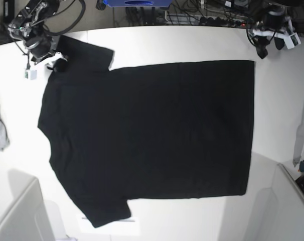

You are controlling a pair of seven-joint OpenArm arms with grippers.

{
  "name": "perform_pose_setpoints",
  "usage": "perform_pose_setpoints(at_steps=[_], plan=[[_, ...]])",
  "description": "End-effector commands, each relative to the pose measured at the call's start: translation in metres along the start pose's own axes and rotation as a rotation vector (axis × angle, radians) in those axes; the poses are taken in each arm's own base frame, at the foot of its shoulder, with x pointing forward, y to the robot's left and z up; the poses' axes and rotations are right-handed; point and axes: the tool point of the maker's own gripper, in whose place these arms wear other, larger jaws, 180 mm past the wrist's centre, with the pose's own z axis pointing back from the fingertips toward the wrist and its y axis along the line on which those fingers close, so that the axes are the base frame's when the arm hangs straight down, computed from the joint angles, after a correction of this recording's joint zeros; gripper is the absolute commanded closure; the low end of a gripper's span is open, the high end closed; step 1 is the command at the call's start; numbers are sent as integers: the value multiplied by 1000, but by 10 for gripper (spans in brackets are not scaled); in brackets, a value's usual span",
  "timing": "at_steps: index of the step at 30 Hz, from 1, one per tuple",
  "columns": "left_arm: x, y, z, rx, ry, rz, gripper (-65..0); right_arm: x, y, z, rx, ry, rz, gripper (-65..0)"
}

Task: Fold the T-shirt properly
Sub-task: 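Lower both grippers and grasp the shirt at each shoulder corner, then lift the shoulder corners with both grippers and pull them apart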

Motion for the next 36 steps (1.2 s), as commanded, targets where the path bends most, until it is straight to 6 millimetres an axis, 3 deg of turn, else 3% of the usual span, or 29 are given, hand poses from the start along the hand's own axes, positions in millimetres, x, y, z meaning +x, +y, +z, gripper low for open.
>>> perform_pose_setpoints(at_steps=[1,9,15,19,25,29,31,36], plan=[[3,3,-2,2,11,17,-451,-22,-7,1,-35,104,7,0],[3,-6,-35,-20,102,98,-446,-21,-8,2,-37,106,11,0],[1,-21,-48,-53,159,116,-441,-21,-8,2,-37,105,11,0],[-10,-38,-51,-92,203,105,-431,-20,-9,2,-39,101,13,0],[-22,-51,-52,-123,236,95,-201,-19,-9,2,-40,98,15,0],[-24,-43,-53,-103,243,105,-105,-19,-9,2,-41,97,16,0],[-26,-39,-53,-95,248,104,-18,-19,-10,3,-42,97,16,0],[-21,-43,-50,-107,237,89,0,-21,-10,9,-53,95,24,0]])
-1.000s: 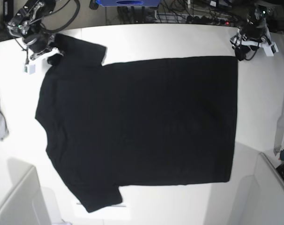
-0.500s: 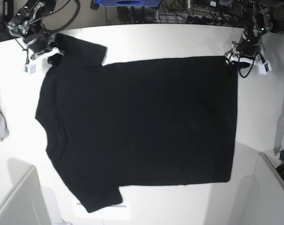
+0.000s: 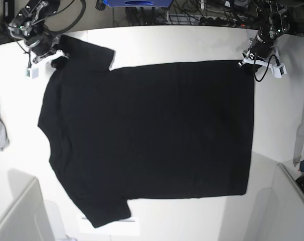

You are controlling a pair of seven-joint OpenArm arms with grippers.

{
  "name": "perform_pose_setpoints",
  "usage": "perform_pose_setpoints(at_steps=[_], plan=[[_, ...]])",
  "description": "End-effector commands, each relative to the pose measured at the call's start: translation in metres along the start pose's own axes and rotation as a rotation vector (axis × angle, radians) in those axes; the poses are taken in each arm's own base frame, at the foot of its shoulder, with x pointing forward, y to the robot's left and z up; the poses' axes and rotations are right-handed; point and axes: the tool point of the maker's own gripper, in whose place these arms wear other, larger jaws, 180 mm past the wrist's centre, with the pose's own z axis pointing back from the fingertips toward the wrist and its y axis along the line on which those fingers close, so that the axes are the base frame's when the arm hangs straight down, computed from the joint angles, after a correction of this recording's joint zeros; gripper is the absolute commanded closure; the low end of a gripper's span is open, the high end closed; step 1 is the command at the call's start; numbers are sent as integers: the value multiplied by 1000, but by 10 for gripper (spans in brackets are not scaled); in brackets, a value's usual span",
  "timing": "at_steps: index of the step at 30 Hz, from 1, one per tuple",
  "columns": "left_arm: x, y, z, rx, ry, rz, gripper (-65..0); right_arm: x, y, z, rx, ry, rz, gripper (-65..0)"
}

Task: Fold the T-shirt properly
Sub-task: 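Lift the shoulder corners with both grippers and pull them apart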

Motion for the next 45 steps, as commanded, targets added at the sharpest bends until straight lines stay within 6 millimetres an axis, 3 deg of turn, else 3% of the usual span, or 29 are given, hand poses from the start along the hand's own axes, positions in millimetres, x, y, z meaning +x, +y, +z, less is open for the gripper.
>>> perform_pose_setpoints(at_steps=[1,7,14,24,31,45], plan=[[-3,2,5,11,24,-19,0,-18,-10,5,-46,80,15,0],[13,15,33,46,-12,-87,0,-24,-11,25,-82,72,50,0],[29,22,58,73,-56,-124,0,-16,-7,41,-108,52,98,0],[27,-4,70,20,19,-147,0,1,32,66,69,-32,73,0],[39,0,89,-51,70,19,0,29,25,65,42,-49,86,0],[68,-50,71,-208,82,45,0,112,57,48,122,-162,30,0]])
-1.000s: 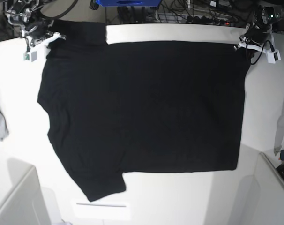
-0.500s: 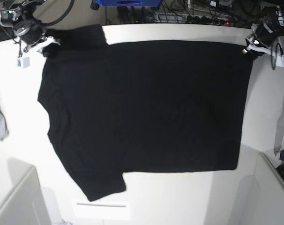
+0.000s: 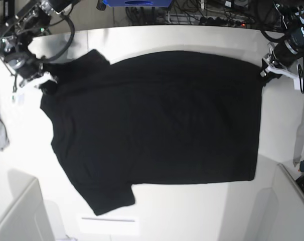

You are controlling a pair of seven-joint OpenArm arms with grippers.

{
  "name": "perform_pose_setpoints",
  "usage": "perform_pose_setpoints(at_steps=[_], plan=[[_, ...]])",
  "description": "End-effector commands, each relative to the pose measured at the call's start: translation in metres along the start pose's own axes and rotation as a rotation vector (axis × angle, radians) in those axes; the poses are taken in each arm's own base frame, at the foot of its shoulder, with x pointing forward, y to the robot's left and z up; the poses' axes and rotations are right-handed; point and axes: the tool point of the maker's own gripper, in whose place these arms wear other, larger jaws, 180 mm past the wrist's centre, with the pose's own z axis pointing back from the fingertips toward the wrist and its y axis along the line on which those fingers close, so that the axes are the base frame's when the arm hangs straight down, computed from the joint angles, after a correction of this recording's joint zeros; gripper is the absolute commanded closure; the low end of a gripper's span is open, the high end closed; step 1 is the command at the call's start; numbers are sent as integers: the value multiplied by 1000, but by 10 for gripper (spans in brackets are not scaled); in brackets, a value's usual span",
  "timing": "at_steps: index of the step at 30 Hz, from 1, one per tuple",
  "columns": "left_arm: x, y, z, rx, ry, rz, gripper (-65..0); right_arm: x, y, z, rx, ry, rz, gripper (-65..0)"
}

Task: Fold the T-shirt properly
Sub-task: 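Lift the shoulder corners with both grippers and pull them apart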

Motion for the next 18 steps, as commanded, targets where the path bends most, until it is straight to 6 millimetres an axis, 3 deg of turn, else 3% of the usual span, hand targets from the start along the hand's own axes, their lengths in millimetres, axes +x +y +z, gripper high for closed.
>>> perform_pose_setpoints(at_steps=[1,8,18], plan=[[8,-5,3,-15,-13,-6,0,18,4,-1,17,-46,11,0],[29,-13,-12,-39,-32,124,0,39,21,-30,100,-45,-69,0],[44,0,-36,-58,-27,230,0,72,40,-68,173,-78,-131,0]])
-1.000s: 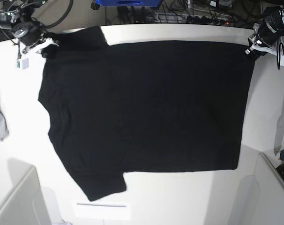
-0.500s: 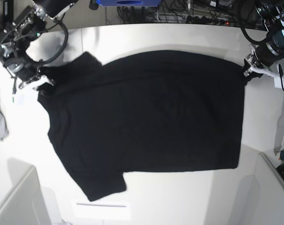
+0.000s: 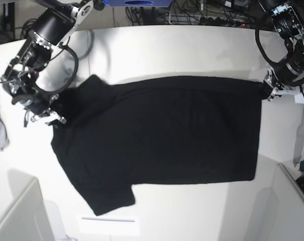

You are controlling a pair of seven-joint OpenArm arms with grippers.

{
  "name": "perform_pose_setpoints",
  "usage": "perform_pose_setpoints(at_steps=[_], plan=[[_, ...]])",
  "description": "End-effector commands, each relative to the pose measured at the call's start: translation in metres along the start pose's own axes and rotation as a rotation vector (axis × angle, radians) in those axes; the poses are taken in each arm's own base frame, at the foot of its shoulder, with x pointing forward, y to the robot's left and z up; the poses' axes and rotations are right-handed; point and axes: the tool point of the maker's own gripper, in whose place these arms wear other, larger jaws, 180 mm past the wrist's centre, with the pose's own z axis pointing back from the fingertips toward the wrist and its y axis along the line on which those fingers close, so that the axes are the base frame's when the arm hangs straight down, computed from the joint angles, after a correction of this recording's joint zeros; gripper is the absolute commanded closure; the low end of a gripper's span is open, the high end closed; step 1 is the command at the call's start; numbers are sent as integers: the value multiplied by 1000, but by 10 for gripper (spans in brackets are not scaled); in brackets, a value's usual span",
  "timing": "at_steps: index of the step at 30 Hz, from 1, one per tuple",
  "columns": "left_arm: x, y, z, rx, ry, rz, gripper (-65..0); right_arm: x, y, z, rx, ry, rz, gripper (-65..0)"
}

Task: Fold the T-shirt properly
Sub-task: 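Lift the shoulder corners with both grippers and pull them apart, then drag the shirt with both grippers toward the robot, straightening it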

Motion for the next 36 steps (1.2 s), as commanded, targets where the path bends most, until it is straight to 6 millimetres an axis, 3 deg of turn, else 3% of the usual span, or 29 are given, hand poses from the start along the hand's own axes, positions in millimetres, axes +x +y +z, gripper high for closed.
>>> perform_pose_setpoints(at_steps=[1,6,13,18,25,31,36], plan=[[13,-9,4,-27,-33,-22,0,21,5,2,15,-54,3,0],[31,-16,0,0,-82,-59,0,34,5,-7,25,-65,-6,0],[49,-24,-3,30,-132,-95,0,48,-10,-6,0,-95,-16,0],[58,-36,-5,4,-152,-103,0,58,-3,-6,12,-111,-2,0],[41,-33,-31,11,-62,-89,0,69,3,-17,29,-110,-64,0],[48,-38,-31,-1,-77,-87,0,69,4,-27,41,-101,-85,0],[47,-32,-33,11,-67,-70,0,67,21,-39,54,-89,-28,0]])
